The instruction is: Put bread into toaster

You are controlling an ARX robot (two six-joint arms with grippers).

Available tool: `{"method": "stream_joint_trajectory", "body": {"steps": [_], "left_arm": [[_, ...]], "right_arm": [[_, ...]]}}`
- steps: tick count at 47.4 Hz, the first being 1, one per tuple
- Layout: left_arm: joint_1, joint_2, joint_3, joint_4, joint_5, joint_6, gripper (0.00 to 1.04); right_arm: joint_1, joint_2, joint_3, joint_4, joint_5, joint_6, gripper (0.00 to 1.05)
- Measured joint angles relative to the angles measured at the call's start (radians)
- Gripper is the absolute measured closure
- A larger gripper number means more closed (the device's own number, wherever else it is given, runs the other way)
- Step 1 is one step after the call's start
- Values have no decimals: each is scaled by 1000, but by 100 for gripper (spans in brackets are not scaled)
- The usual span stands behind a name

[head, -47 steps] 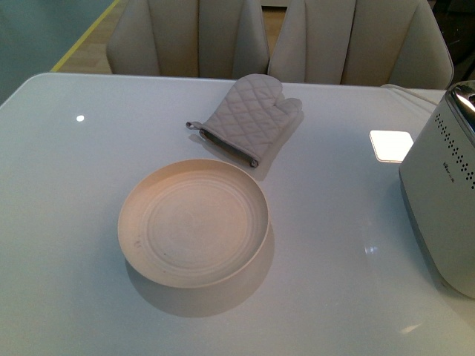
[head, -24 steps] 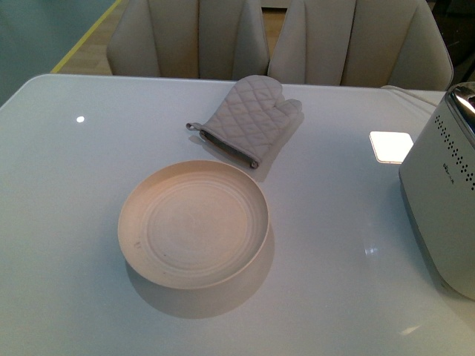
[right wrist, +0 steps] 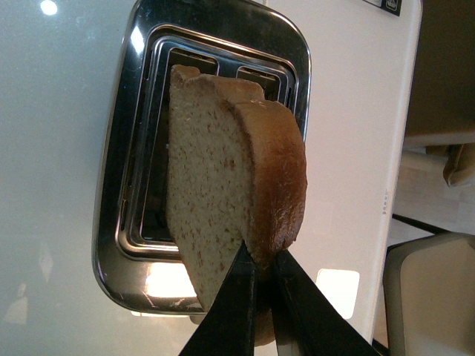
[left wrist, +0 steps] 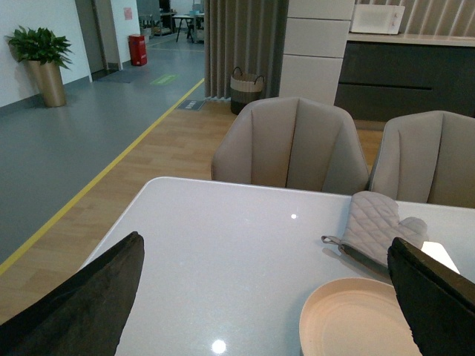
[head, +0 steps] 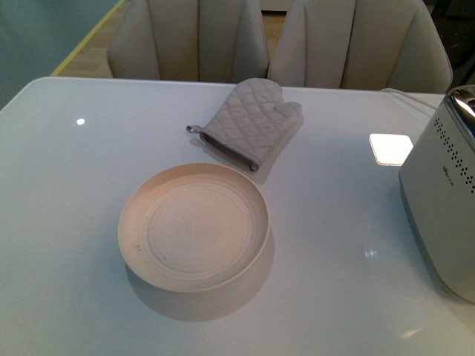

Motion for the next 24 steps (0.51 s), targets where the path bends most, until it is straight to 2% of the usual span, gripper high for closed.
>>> {"method": "stream_joint_trajectory", "body": {"steps": [24], "left_arm": [[0,0,0,0,0,0,7]], "right_arm": [[29,63,-14,26,36,19,102]]}}
